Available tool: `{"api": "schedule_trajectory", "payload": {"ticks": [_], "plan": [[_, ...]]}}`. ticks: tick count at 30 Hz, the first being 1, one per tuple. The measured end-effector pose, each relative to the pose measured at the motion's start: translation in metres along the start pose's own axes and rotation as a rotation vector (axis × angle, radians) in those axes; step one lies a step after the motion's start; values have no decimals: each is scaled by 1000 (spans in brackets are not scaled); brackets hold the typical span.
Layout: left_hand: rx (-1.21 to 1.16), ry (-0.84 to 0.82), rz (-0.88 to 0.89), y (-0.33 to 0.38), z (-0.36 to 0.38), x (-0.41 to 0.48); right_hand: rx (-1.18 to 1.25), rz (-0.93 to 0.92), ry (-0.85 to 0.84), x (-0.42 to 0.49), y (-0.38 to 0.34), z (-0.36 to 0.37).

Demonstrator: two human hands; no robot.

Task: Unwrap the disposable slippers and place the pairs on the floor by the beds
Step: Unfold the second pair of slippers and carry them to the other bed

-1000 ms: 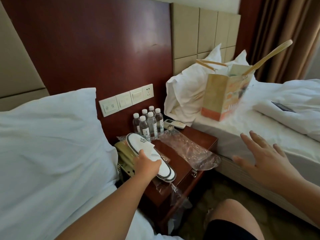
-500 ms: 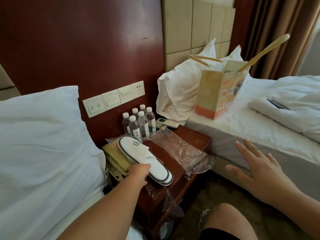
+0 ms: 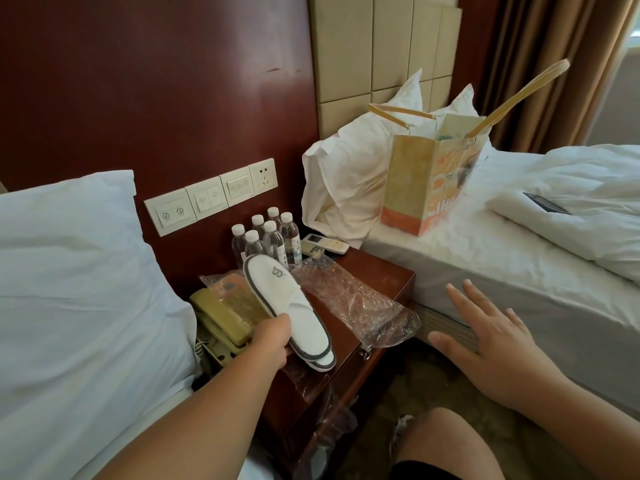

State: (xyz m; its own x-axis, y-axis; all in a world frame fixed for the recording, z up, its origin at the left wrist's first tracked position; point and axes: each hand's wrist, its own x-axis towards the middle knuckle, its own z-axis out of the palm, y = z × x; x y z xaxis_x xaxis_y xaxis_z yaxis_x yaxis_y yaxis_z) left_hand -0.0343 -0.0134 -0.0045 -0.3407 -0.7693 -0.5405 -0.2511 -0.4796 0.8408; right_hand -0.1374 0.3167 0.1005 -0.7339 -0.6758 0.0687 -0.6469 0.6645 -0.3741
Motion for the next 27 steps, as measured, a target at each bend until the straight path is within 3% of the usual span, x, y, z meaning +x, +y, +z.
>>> {"api": "schedule_trajectory", "payload": {"ticks": [5,11,18,23,27], "plan": [[162,86,283,25,8,-24,36,-33,10,7,-8,-8],[211,-231,621,61,33,-87,184,-56,44,11,-22,-32],[107,-514,685,82,85,-182,459,-79,212,1,-35,-75],[-17,-736,653,71,119,-240,535,-69,438,-8,-35,-99],[-58,-674,644,67,138,-273,541,-58,574,-22,-27,-107]]}}
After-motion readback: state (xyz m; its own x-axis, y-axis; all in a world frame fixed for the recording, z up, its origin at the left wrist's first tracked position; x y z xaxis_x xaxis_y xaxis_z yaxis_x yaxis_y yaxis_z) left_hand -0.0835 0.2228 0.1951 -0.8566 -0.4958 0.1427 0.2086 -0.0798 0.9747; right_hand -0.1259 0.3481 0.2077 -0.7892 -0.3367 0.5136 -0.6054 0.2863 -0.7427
